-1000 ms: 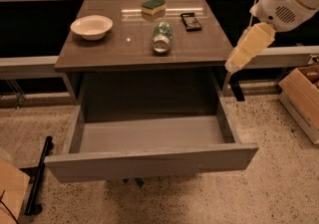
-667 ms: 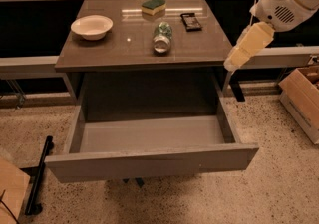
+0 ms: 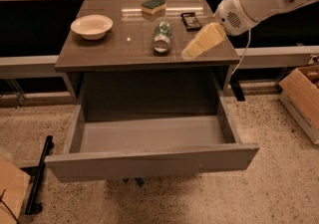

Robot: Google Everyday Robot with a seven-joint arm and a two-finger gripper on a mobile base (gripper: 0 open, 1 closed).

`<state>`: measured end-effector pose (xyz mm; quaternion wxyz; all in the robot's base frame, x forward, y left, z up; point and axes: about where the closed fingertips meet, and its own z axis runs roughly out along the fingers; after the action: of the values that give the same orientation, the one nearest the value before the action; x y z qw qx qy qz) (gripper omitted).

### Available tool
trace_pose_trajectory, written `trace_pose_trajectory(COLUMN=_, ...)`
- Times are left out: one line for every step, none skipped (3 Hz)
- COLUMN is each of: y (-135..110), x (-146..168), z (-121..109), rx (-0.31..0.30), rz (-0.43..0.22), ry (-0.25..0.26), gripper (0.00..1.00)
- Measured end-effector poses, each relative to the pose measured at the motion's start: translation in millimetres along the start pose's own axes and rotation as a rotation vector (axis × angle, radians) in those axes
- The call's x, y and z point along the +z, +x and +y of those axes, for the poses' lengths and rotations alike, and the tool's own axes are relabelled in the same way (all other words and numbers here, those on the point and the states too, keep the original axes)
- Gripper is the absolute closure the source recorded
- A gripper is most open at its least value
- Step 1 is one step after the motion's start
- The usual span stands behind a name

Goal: Place green can into top drawer

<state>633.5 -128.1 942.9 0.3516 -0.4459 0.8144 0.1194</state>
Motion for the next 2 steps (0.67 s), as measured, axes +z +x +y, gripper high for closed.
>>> trace_pose_trajectory(y=-31, x=49, z=-6, rx=0.043, rz=-0.072, ry=-0.031, gripper=0.00)
trace_pose_trajectory(y=-56, x=94, z=-20, rx=0.079, rz=-0.101, ry=-0.031, gripper=0.00)
